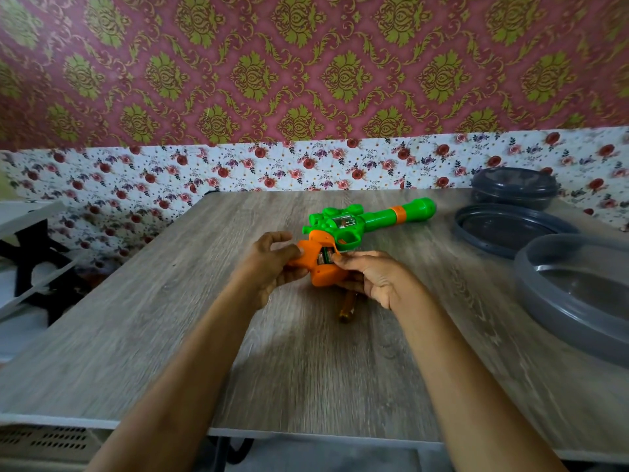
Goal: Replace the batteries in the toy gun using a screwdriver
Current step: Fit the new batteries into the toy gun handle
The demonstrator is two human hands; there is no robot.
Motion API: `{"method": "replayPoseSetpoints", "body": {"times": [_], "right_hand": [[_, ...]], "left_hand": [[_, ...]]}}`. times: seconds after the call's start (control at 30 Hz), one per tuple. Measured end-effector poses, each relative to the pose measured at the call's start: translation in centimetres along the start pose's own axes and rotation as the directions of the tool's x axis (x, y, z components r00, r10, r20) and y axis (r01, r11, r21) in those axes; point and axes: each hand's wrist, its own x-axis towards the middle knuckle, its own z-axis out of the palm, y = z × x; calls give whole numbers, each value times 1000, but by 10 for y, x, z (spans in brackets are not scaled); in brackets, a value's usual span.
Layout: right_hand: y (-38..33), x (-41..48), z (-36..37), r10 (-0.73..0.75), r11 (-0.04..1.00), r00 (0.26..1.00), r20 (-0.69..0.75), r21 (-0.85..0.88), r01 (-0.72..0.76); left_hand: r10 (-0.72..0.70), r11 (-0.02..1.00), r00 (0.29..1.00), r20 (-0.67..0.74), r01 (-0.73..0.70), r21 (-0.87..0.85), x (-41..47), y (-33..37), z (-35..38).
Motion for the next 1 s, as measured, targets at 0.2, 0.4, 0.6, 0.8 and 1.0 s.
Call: {"method": "replayPoseSetpoints", "body": {"times": [0.2,0.4,0.6,0.8,1.0], "right_hand": [[-1,-2,1,-3,1000,1000,-16,1,3],[-3,-6,3,3,1000,1000,-22,19,-2],[-3,-5,4,2,999,1000,-28,32,-1],[-2,-3,4,-2,999,999,-32,36,3],[-2,-2,2,-6,999,999,-45,39,8]], "left_hand": [[64,973,997,-31,-56,224,0,-2,0],[52,997,995,-90,-46,66,-1,-6,5],[96,995,980,-174,-96,12,-1,-10,11],[112,992,975,-191,-122,-42,-2,-12,13],[151,988,971,-183,-145,44,-4,-12,12]]}}
